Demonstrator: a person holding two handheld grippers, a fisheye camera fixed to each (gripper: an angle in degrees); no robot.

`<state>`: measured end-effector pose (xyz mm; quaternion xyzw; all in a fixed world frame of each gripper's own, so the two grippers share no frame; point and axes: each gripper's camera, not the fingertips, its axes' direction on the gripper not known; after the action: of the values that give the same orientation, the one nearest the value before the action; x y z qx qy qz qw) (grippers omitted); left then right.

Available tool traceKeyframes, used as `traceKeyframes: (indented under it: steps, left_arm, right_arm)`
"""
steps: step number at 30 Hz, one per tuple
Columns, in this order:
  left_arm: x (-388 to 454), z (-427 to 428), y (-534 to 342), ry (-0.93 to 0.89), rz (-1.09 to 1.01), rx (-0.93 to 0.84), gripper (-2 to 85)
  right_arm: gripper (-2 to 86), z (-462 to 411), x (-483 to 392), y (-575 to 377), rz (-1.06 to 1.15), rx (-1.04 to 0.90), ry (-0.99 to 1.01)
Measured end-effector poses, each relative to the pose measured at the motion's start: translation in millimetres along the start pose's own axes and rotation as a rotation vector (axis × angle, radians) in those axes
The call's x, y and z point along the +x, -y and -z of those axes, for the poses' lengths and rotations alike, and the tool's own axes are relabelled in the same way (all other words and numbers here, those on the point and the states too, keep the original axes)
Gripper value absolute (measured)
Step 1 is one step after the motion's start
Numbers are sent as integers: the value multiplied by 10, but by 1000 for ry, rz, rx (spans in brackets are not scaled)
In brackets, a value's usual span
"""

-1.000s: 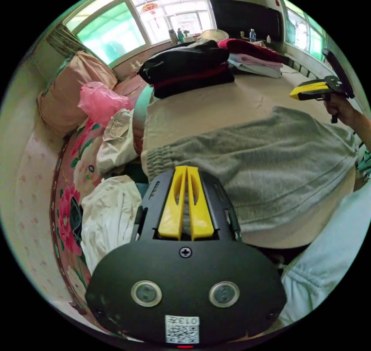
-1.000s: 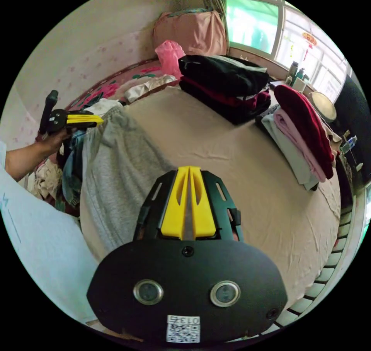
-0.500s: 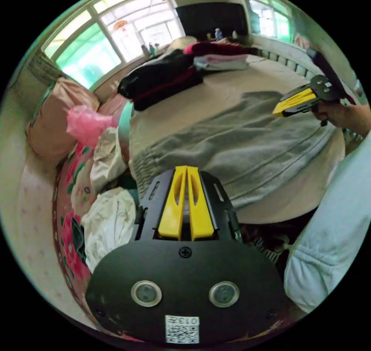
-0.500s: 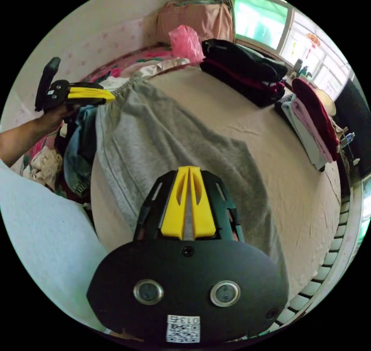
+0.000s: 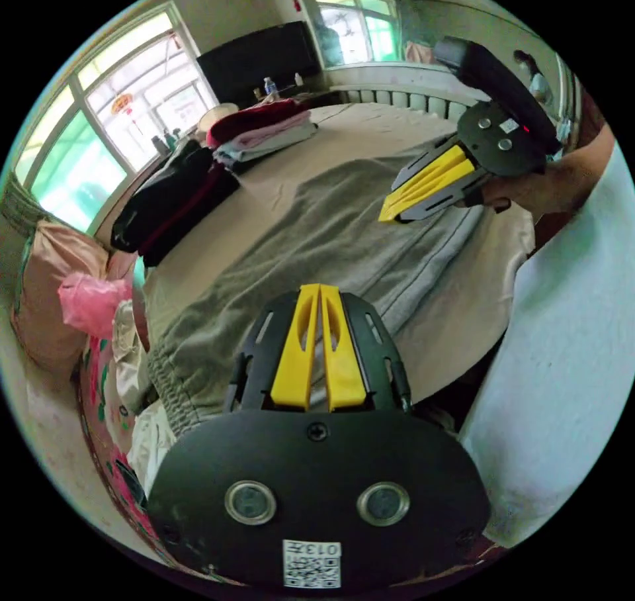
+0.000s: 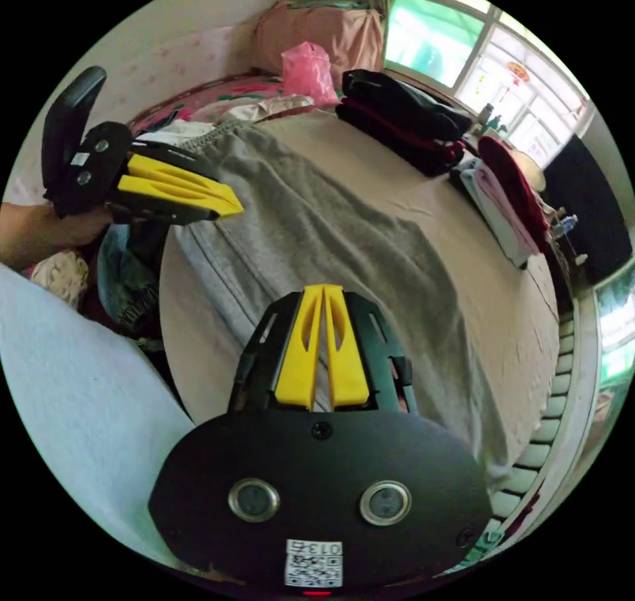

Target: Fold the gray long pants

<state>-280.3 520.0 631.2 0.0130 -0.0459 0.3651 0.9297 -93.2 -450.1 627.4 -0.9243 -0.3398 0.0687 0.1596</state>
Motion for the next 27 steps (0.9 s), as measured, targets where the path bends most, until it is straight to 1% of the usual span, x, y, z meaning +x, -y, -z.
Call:
traceKeyframes:
  steps: [3,4,5,6,7,8,9,10,12,13,17,19,20,21,25,27]
  left_arm:
    - [489,-303,135,-44,-135,-22,-2]
    - [567,-399,143,-52,-150,-45,-2]
    - [685,-609,138,-61,-162,-113,-3]
    - [743,-652,86,-48,-152,-66,-3]
    - [762,-684,74,-53,-149,-74,-3]
    - [774,-722,87,-74,-134,-86,-3]
    - [781,-756,140,-98,-124,-122,-3]
    - [785,-766,175,-106,-121,-134,-3]
    - [844,-712,374,-133,-104,-41,-3]
    - [885,-715,453,-139,-109,-20,-3]
    - [1471,-1062,1240,-214,-229,8,-2]
    - [1782,-1242,1620,-261,-279,19,-1]
    - [1973,-1350,1868,-292,-303,36,0]
    - [2147,-1458,2119,-322,-330,49,2]
    - [2517,-1775,2892,-415,-372,119,20]
    - [2756,-2048,3485,-494,-409,119,47]
  right_arm:
    - [1,114,255,-496,-95,-56,-123]
    - [1,102,390,-704,-137,-106,-146]
    - [1,94,462,-802,-154,-131,-154]
    - [1,85,614,-1004,-192,-171,-161]
    - [0,181,747,-1203,-209,-108,-121]
    - [0,225,826,-1281,-236,-105,-109]
    - [0,302,982,-1393,-267,-144,-84]
    - [1,477,1162,-1525,-332,-120,-87]
    - [2,817,1465,-1829,-444,-15,-133]
    - [3,974,1697,-2069,-510,-2,-166]
    - [9,1232,2423,-2916,-695,-44,-279]
    - [20,1403,2909,-3516,-825,-51,-318]
    - [25,1456,3026,-3671,-867,-50,-330]
    - [41,1585,3260,-4010,-968,-29,-344]
    - [102,1934,3884,-5262,-1285,117,-222]
    - [122,2021,4042,-5736,-1383,207,-151]
